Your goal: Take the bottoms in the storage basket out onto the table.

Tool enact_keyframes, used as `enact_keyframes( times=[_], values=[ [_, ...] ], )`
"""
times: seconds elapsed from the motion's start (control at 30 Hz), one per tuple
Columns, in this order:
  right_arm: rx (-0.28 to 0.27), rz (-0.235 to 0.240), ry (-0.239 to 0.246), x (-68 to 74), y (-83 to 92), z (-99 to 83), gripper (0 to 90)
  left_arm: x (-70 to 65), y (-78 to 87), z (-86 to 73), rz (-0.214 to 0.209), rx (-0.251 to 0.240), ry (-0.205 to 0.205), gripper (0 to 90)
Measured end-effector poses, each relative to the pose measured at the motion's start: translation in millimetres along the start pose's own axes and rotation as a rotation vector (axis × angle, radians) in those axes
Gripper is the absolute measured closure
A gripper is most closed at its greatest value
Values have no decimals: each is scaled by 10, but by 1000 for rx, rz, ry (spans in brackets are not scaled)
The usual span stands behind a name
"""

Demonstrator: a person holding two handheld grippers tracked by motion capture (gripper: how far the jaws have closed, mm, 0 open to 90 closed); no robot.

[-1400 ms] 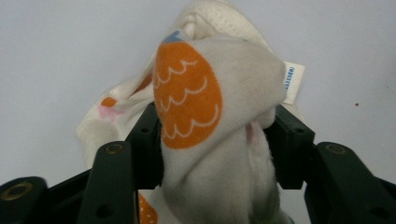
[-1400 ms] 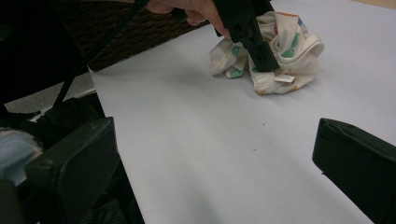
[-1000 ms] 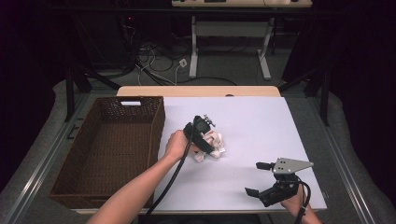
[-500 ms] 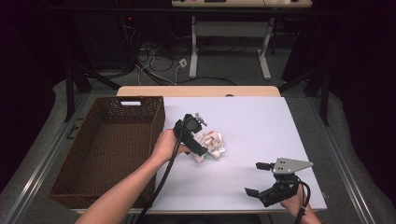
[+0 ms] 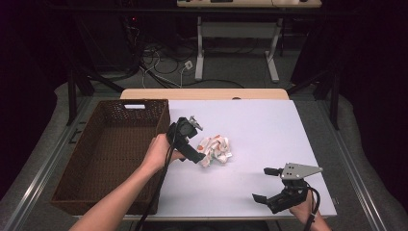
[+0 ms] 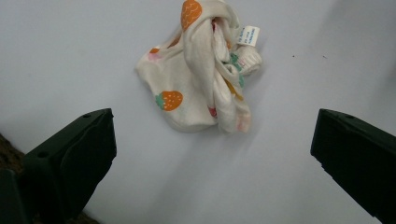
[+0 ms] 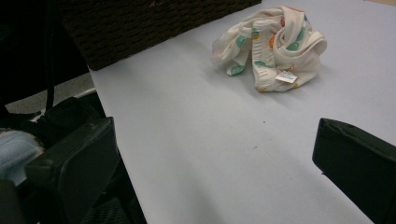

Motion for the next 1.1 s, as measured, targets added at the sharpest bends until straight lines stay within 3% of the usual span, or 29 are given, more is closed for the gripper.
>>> enact_keyframes(
  times=[0.47, 0.7, 1.1],
  values=[
    [8, 1, -9, -1, -12, -5, 0, 85, 335, -217, 21, -43, 16, 0],
    [3, 0, -11, -1, -5, -8, 0, 217, 515, -392, 36, -80, 75, 0],
    [6, -3, -12, -1, -3, -9, 0, 334, 711, -681, 63, -113, 121, 0]
  ],
)
Point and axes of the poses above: each handheld gripper's, and its own axes: y roughly backward along the jaws, z roughly out of its top, x roughly to its left, the point moved 3 cm from there along -y, roughly forward along the jaws, and after that the axes turned 13 degrees about y, right-handed, at the moved point
